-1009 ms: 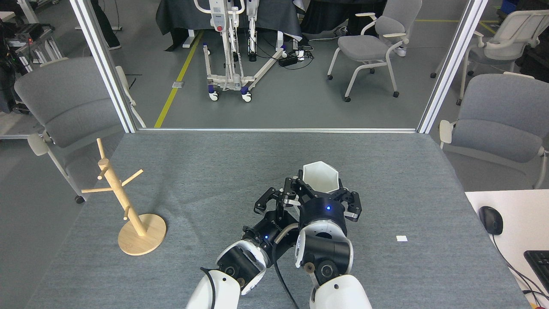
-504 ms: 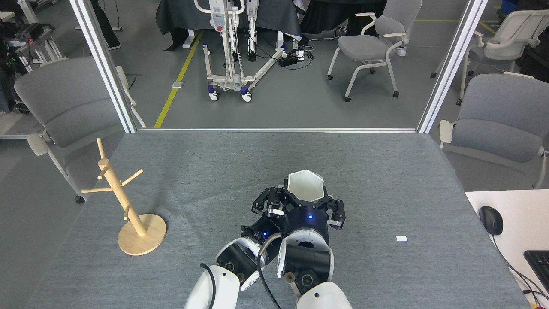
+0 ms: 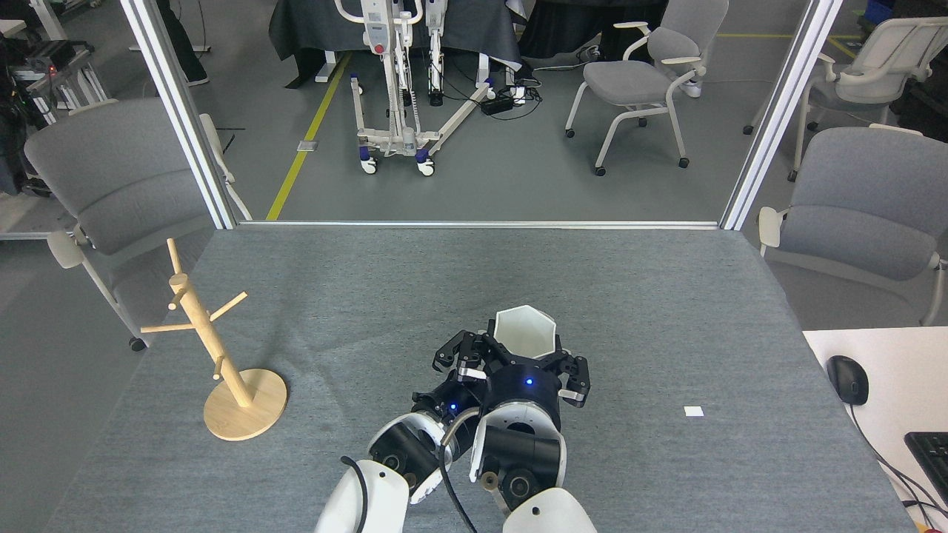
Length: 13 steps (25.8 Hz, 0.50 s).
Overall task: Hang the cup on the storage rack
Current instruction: 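Grasp the cup with the left gripper and release the right gripper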
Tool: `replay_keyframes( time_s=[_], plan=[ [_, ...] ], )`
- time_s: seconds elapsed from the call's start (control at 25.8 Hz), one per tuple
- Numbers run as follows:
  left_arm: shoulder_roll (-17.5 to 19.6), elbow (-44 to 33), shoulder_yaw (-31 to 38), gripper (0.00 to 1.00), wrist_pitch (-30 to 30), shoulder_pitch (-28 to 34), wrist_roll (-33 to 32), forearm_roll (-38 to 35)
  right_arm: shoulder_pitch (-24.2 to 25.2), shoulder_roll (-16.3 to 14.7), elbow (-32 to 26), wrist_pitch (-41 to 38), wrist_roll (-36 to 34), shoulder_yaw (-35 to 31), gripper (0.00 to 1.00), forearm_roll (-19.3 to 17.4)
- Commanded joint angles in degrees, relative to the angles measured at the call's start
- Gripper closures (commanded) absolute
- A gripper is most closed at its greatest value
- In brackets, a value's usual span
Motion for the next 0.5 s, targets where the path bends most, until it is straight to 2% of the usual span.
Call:
replay_keyframes(
  time_s=[0.0,0.12,0.39,0.47],
  plan=[
    [0.11,-0.24,0.06,1.00,-3.21,0.26,-0.08,-0.02,-0.30,-0.05,0.37,-0.75,0.02,3.99,0.45,-0.01],
    [0.55,-0.68,0.50,1.00,-3.21,1.58,0.00,-0.02,-0.74,0.04,1.52,-0.93,-0.15,3.90,0.05,0.08],
    [2.57,-4.90,1.65,1.00,-3.21,6.06,0.00,-0.11,-1.53,0.30,1.60,-0.67,-0.95,3.81,0.01,-0.09],
    [3.36,-5.52,1.73,1.00,-3.12,6.94,0.00,-0.02,-1.79,0.30,1.52,-0.67,-3.14,3.81,0.01,-0.18]
  ],
)
